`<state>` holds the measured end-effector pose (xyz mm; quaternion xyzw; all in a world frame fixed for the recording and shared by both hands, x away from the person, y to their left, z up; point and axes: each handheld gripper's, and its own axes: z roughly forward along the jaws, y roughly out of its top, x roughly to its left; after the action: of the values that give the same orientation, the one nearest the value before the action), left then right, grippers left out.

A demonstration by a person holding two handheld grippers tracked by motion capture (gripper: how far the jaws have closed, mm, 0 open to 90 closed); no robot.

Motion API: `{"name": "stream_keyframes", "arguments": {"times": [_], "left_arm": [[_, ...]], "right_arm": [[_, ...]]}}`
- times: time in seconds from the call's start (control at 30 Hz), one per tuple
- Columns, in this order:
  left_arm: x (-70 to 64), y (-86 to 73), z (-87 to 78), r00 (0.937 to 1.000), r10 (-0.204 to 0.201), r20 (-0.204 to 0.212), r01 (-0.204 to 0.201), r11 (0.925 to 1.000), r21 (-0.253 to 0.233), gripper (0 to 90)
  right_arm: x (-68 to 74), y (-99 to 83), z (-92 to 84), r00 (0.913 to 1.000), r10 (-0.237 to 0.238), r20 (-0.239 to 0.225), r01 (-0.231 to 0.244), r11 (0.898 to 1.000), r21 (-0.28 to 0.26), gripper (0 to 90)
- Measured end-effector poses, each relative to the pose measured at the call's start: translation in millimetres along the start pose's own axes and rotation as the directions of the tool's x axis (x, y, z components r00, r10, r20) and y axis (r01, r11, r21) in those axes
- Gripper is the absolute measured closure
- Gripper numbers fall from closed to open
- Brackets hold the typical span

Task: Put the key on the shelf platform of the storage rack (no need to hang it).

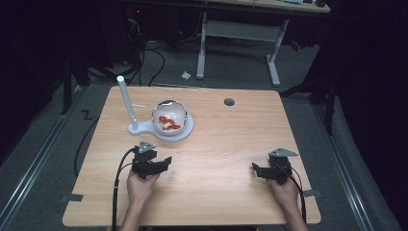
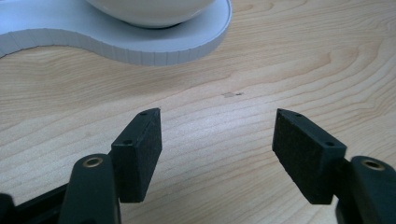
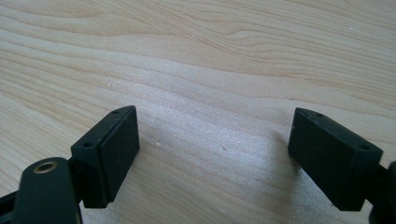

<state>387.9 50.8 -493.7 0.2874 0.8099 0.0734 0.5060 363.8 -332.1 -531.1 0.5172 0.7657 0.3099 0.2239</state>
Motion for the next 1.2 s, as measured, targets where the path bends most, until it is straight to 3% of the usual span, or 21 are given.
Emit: {"name": "stream_keyframes", "arguments": {"times": [0.13,0.3,0.47,0.77,0.8,0.83,0.93,1.0,1.13,1.2], "left_arm": [[3.3,-3.2,4.0,0.9995,0.03,-0.01,-0.03,0.9995,-0.013,33.5],[3.9,-6.5,9.3,0.9993,0.028,-0.025,-0.028,0.9994,-0.018,33.5],[7.4,-9.9,14.4,0.9975,0.065,-0.029,-0.066,0.9976,-0.023,33.5],[11.7,-16.9,23.1,0.9954,0.084,-0.044,-0.086,0.9954,-0.042,33.4],[11.1,-17.7,23.8,0.9966,0.061,-0.055,-0.063,0.9971,-0.043,33.4],[12.2,-18.5,25.0,0.9964,0.067,-0.052,-0.069,0.9967,-0.043,33.5],[13.9,-20.5,26.4,0.995,0.089,-0.044,-0.092,0.994,-0.059,33.7],[13.2,-22.4,27.2,0.9953,0.081,-0.054,-0.085,0.9939,-0.071,33.8],[17.1,-32.8,28.7,0.9907,0.13,-0.039,-0.134,0.9831,-0.124,33.4],[16.6,-32.8,29.1,0.9914,0.123,-0.044,-0.128,0.9833,-0.129,32.8]], "right_arm": [[0.0,0.0,0.0,1.0,0.0,0.0,0.0,1.0,0.0,16.3],[0.0,0.0,0.0,1.0,0.0,0.0,0.0,1.0,0.0,16.3],[0.0,0.0,0.0,1.0,0.001,0.0,-0.001,1.0,0.0,16.3],[0.1,0.0,0.0,1.0,0.002,0.0,-0.002,1.0,0.001,16.3],[0.0,0.0,0.0,1.0,0.002,0.0,-0.002,1.0,0.0,16.3],[0.0,0.0,0.0,1.0,0.001,0.0,-0.001,1.0,0.0,16.3],[0.0,0.0,0.0,1.0,0.001,0.0,-0.001,1.0,0.0,16.3],[0.0,0.0,0.0,1.0,0.002,0.0,-0.002,1.0,0.0,16.3],[0.0,0.0,0.0,1.0,0.002,0.0,-0.002,1.0,0.0,16.3],[0.1,0.0,0.0,1.0,0.002,0.0,-0.002,1.0,0.001,16.3]]}}
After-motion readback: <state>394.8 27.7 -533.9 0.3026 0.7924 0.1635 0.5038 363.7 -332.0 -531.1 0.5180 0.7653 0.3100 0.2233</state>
